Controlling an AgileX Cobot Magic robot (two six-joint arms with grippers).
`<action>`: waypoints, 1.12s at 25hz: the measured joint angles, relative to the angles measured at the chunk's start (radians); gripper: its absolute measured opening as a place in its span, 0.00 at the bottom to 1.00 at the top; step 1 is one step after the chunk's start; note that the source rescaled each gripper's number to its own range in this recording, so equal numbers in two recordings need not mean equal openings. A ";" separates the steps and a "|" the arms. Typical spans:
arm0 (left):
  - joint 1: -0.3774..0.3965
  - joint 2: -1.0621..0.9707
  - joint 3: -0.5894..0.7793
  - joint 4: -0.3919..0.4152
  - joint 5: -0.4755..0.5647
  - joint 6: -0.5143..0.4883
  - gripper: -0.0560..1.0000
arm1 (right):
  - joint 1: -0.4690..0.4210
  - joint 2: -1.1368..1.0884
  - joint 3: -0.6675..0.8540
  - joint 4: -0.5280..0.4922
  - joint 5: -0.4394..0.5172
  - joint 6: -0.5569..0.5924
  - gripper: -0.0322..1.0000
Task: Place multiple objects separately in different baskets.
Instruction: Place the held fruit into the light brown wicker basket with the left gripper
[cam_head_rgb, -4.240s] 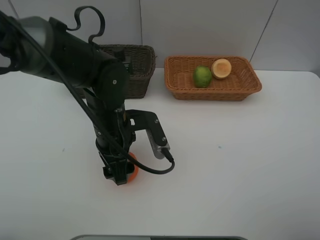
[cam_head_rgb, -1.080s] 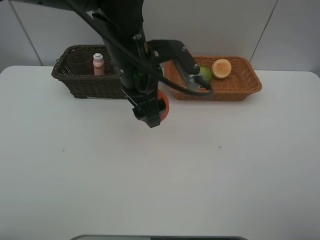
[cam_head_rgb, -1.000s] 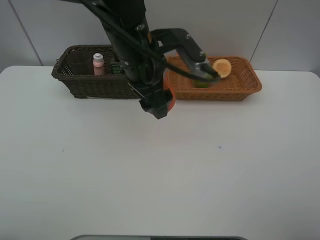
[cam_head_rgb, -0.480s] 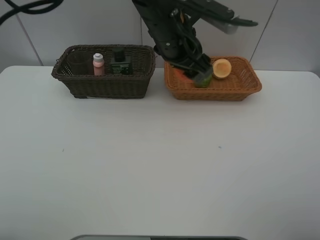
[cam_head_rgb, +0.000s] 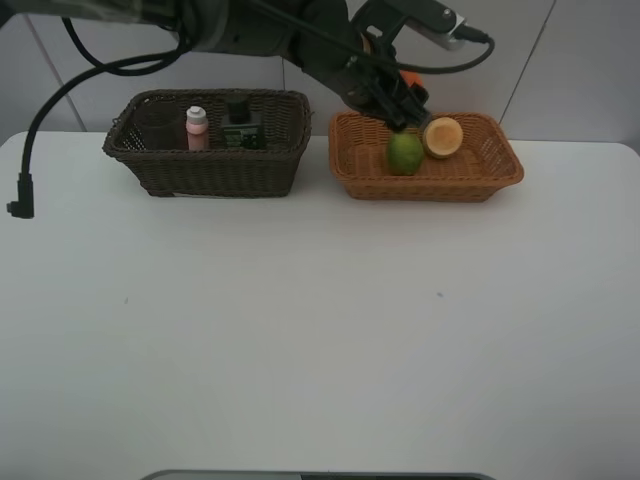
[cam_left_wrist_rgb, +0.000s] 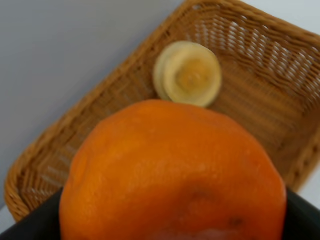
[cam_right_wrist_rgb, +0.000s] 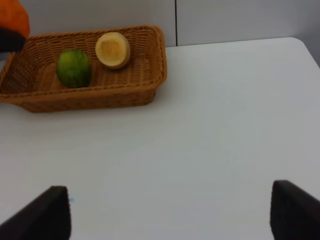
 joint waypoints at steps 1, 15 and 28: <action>0.007 0.009 0.000 0.000 -0.024 -0.001 0.91 | 0.000 0.000 0.000 0.000 0.000 0.000 0.70; 0.043 0.145 0.000 0.000 -0.112 -0.003 0.91 | 0.000 0.000 0.000 0.000 0.000 0.000 0.70; 0.046 0.156 0.000 -0.001 -0.112 -0.003 0.91 | 0.000 0.000 0.000 0.000 0.000 0.000 0.70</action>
